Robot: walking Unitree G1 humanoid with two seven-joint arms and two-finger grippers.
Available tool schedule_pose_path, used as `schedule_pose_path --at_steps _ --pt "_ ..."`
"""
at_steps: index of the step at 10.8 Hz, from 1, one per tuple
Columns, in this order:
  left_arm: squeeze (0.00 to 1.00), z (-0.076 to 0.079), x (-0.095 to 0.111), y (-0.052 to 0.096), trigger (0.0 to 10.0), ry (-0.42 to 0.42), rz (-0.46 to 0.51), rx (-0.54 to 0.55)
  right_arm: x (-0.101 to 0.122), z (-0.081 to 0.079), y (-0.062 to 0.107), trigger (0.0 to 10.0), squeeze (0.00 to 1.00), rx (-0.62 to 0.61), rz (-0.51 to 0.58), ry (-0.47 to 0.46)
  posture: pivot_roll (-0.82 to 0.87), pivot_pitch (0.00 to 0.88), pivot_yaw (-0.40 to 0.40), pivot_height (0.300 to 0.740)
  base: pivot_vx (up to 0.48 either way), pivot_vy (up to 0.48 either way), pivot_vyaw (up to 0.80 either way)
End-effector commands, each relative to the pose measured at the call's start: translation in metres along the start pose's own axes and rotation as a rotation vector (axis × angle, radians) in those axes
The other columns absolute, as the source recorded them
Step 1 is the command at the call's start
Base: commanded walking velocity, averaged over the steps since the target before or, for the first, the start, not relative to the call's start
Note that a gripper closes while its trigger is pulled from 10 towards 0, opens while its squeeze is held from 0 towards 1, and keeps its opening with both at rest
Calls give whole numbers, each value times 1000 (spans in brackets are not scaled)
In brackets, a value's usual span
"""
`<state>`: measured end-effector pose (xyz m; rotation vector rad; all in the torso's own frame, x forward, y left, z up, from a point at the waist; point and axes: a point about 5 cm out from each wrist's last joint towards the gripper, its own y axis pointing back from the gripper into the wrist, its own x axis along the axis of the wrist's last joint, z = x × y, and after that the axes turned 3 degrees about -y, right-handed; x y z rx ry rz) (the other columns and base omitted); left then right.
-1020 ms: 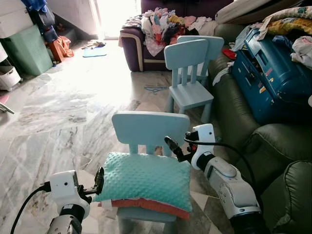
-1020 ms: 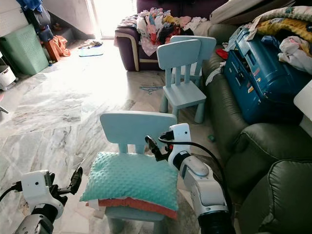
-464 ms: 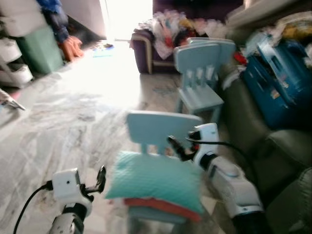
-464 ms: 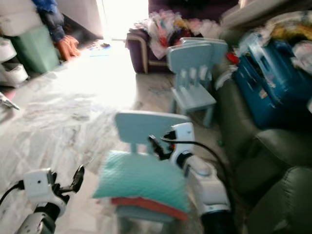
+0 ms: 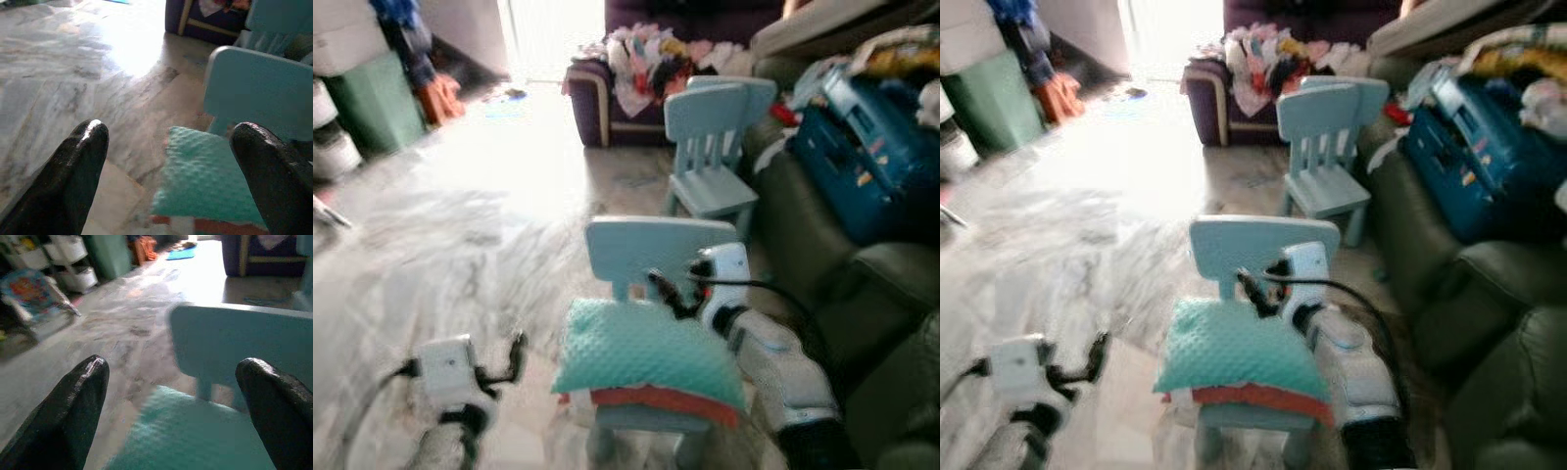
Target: Move the pillow to the sofa
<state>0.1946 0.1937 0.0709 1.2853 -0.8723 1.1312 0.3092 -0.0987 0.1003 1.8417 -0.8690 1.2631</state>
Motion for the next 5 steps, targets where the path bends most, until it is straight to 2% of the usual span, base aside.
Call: schedule_pose_path --at_steps 1,5 --pt "0 5 3 -2 10000 3 13 -19 8 4 0 10000 0 -7 17 20 -112 26 34 740 0 0 0" --pt "0 -1 7 -9 10000 -28 30 -14 7 6 1 10000 0 -22 14 9 -116 28 35 740 0 0 0"
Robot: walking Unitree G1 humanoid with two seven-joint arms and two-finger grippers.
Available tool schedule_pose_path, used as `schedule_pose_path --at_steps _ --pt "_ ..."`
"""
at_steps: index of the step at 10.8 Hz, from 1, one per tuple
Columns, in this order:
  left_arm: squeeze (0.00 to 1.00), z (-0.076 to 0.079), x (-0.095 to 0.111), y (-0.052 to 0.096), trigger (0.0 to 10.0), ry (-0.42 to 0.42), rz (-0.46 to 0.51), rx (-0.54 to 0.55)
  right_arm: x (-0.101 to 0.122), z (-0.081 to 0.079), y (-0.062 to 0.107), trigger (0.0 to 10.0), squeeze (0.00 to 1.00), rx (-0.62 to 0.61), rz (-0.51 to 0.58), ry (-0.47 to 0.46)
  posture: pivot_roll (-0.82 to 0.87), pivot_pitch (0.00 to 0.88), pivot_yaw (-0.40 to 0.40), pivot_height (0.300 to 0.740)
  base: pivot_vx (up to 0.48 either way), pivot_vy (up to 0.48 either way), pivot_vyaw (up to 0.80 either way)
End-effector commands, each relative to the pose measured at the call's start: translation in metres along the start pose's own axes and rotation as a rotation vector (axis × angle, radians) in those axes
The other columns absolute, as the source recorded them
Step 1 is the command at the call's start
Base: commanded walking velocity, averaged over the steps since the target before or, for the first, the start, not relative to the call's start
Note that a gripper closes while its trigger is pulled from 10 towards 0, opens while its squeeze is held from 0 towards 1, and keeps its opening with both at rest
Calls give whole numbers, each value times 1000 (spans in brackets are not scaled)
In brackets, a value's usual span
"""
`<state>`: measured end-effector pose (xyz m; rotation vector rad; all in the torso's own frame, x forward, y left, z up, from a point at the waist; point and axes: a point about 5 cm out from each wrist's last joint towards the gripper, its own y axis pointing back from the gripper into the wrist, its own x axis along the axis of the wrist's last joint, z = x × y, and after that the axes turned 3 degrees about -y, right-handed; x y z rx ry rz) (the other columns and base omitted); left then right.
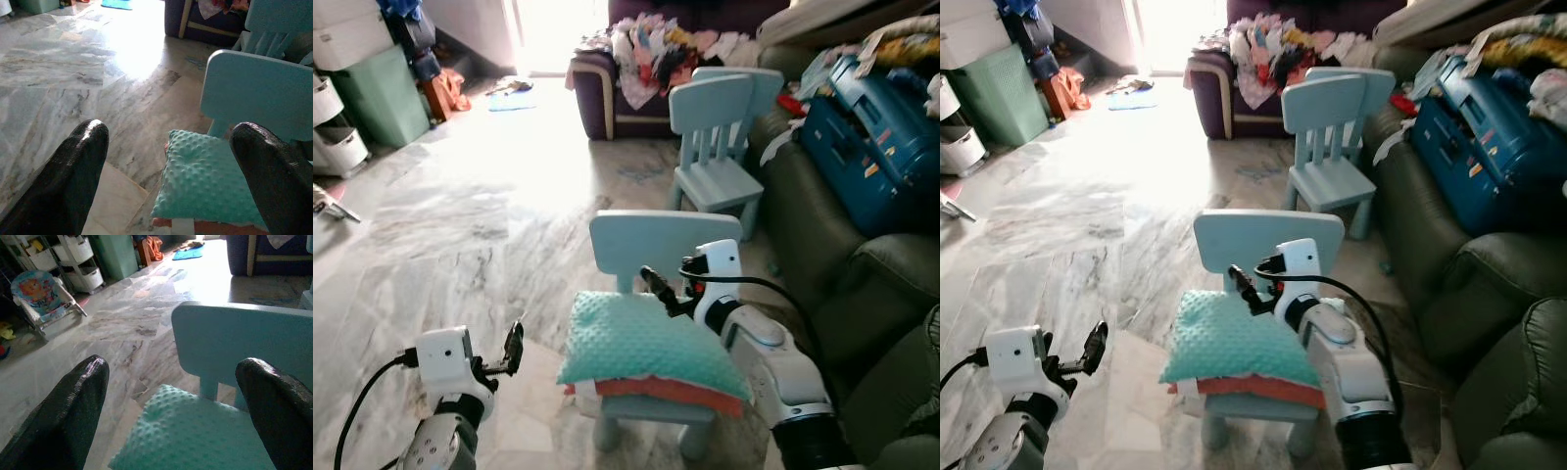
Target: Move the pillow to the sofa
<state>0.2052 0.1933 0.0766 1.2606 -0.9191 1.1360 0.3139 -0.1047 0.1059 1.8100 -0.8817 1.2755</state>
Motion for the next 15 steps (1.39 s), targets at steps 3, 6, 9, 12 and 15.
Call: schedule_pose_path --at_steps 3,6,9,12,15 --pt "0 -4 0 -3 10000 -20 2 11 -1 0 -1 10000 0 -10 -11 -13 -116 27 38 740 0 0 -792" --pt "0 -5 0 -4 10000 -37 12 0 0 1 -2 10000 0 -14 -1 -5 -114 26 38 740 0 0 -471" --pt "0 -5 -1 -3 10000 -39 8 0 1 0 -2 10000 0 -12 5 -5 -111 27 37 740 0 0 0" --pt "0 -4 -2 -3 10000 -27 7 -19 0 0 -2 10000 0 -12 5 -5 -110 25 36 740 0 0 0" --pt "0 -2 -4 -2 10000 -26 -1 -32 2 0 -3 10000 0 -9 12 2 -110 21 36 740 0 0 0"
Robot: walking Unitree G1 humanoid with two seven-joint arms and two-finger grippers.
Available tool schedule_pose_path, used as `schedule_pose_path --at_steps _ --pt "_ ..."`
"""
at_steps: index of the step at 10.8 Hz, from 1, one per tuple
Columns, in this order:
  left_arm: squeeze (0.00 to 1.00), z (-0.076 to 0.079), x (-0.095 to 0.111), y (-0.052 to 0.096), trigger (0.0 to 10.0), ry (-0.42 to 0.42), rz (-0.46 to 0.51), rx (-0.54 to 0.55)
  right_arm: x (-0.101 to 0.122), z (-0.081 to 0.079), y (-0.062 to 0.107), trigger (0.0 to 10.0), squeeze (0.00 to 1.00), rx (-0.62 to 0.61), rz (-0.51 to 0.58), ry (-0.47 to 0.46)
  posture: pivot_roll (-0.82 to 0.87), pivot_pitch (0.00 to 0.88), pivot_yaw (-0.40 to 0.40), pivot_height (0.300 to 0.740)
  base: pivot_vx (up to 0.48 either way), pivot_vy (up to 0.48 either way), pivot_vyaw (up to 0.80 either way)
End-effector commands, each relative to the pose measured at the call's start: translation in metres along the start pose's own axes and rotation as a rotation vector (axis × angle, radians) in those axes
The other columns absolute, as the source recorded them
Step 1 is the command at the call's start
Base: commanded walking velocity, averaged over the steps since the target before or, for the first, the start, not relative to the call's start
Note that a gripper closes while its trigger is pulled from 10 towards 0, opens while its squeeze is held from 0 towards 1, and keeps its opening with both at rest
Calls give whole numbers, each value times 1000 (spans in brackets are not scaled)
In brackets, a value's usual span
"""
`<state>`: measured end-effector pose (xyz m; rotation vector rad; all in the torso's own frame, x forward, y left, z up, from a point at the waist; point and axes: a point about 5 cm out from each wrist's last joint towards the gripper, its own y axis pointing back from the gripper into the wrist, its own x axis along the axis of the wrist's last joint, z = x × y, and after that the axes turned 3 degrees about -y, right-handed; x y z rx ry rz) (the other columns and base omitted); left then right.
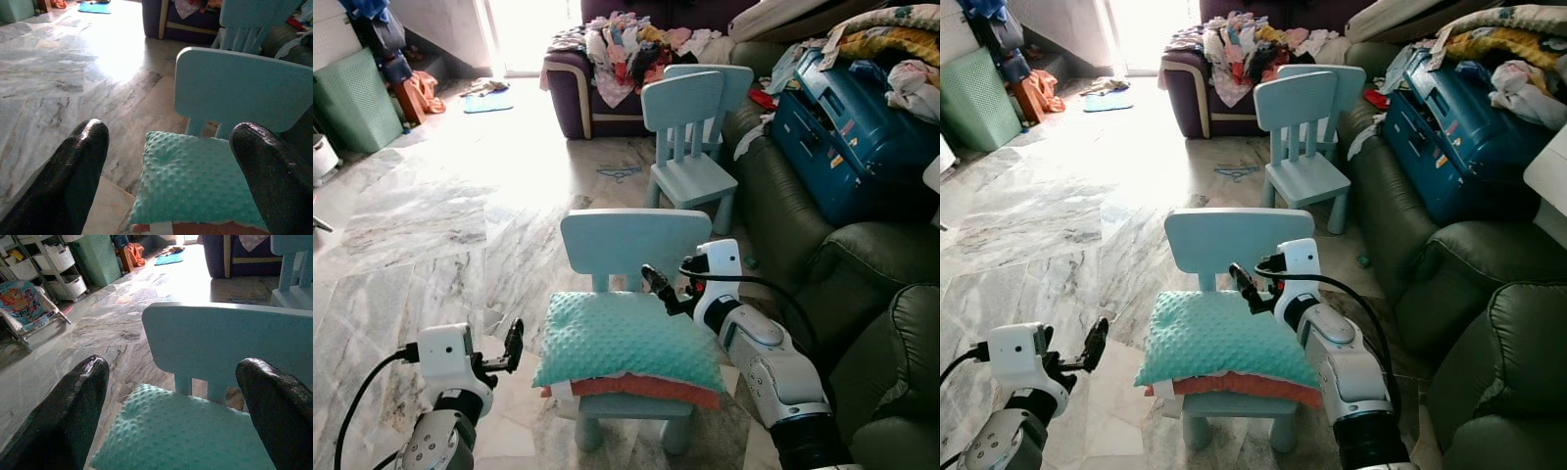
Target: Move the pillow to the sofa
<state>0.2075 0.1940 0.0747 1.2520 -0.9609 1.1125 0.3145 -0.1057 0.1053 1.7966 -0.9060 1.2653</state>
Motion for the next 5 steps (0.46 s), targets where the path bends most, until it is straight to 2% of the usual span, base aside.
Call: schedule_pose_path --at_steps 1,5 --pt "0 0 -4 2 10000 -1 -17 -15 2 -3 -2 10000 0 17 2 13 -110 19 36 740 0 0 0" --pt "0 5 -7 4 10000 -10 -26 -30 1 -3 0 10000 0 26 -4 21 -112 30 32 740 0 0 0"
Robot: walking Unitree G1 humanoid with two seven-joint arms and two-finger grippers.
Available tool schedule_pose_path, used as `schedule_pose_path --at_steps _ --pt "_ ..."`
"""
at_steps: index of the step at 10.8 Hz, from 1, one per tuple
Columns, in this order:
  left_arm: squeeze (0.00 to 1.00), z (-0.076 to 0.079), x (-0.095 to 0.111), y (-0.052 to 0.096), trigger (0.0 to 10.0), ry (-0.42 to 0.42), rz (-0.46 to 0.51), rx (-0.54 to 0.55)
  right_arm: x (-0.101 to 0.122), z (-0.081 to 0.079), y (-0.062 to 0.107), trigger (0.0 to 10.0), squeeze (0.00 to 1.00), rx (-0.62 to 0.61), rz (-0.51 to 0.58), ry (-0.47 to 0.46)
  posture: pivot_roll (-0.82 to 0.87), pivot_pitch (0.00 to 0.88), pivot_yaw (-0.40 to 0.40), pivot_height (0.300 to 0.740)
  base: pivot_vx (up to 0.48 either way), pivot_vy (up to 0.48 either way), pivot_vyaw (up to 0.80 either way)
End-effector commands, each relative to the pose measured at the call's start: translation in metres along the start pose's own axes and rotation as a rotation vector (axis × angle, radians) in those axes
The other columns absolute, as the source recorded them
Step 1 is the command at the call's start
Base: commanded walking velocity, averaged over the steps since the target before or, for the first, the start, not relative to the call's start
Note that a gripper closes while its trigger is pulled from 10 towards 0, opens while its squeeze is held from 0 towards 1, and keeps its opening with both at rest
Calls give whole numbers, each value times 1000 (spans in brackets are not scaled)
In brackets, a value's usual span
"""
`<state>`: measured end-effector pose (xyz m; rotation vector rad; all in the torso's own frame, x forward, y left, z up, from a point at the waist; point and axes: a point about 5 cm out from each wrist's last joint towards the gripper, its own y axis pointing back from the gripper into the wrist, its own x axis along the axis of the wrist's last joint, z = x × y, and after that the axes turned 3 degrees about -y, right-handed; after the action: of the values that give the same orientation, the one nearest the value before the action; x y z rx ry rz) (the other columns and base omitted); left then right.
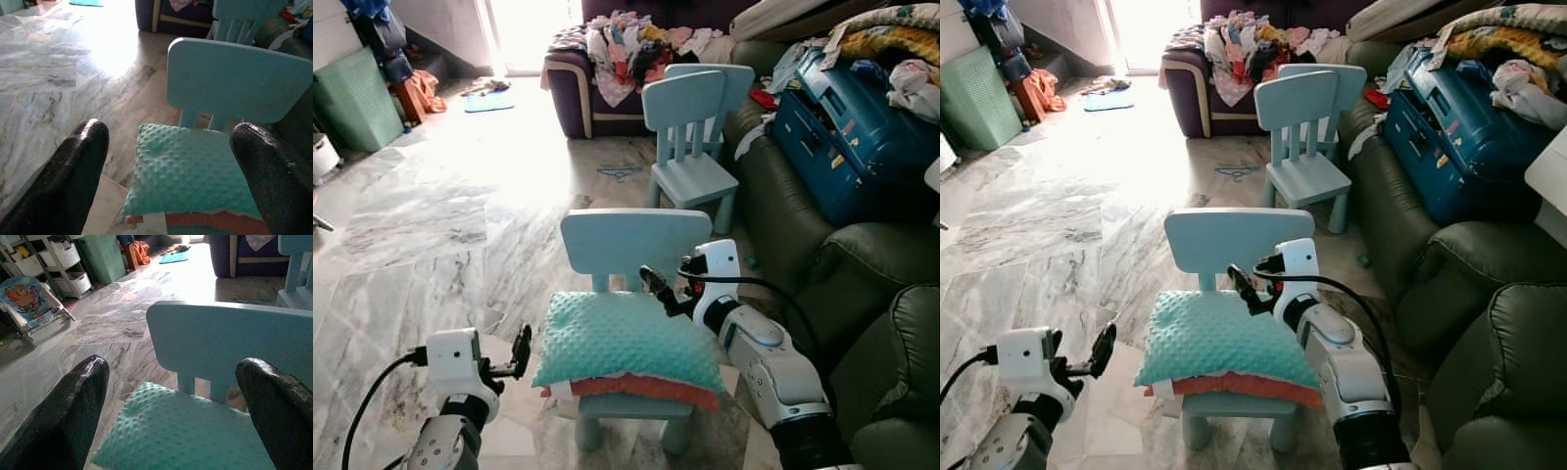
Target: Move the pillow to the sofa
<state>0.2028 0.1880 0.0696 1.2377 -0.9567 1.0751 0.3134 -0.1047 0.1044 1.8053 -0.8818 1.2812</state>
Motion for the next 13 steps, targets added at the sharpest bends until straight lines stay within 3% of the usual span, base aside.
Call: schedule_pose_path --at_steps 1,4,13 --pt "0 0 -1 1 10000 -10 -5 -2 1 -2 0 10000 0 8 1 12 -113 34 32 740 0 0 0" --pt "0 1 -3 2 10000 -10 -11 0 0 -3 1 10000 0 11 -5 12 -113 41 31 740 0 0 0" --pt "0 1 -3 3 10000 -19 -12 11 -2 -4 1 10000 0 14 -11 9 -112 48 32 599 0 0 0"
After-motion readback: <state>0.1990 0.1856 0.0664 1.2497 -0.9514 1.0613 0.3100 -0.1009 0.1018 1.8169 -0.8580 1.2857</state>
